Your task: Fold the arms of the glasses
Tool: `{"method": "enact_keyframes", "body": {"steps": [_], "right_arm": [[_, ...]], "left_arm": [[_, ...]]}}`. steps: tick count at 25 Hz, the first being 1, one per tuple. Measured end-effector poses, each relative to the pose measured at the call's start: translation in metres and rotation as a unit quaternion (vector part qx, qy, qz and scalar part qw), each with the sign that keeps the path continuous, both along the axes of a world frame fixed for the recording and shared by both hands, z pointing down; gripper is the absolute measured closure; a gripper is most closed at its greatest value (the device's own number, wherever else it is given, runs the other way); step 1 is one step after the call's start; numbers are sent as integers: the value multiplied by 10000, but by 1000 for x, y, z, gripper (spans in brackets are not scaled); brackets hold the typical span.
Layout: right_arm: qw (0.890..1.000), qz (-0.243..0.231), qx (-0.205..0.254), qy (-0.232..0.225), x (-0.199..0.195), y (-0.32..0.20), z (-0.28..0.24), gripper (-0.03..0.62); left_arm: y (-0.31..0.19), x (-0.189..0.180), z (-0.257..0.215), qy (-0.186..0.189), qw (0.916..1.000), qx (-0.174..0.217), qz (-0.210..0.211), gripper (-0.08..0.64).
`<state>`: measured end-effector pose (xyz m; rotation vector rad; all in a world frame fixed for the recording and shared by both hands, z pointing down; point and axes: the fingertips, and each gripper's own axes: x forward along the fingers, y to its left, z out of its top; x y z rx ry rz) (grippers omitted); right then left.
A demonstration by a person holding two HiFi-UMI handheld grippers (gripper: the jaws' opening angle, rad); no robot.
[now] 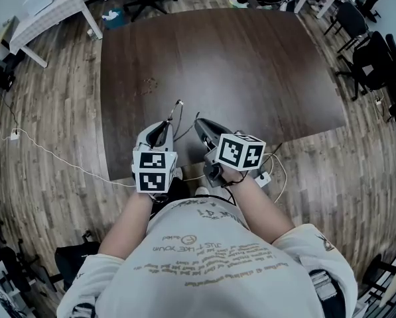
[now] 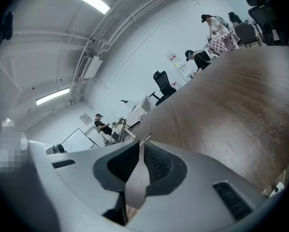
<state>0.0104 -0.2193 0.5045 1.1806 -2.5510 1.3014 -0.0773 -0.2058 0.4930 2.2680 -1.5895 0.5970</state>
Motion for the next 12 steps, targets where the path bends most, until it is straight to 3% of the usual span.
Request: {"method": "enact_keyframes", "body": {"steps": [12], "right_arm": [[9998,-108,148,-127,-29,-22,-18,551]], "left_arm": [[-5,3,-1,-140,9996,-21,233,518]]}}
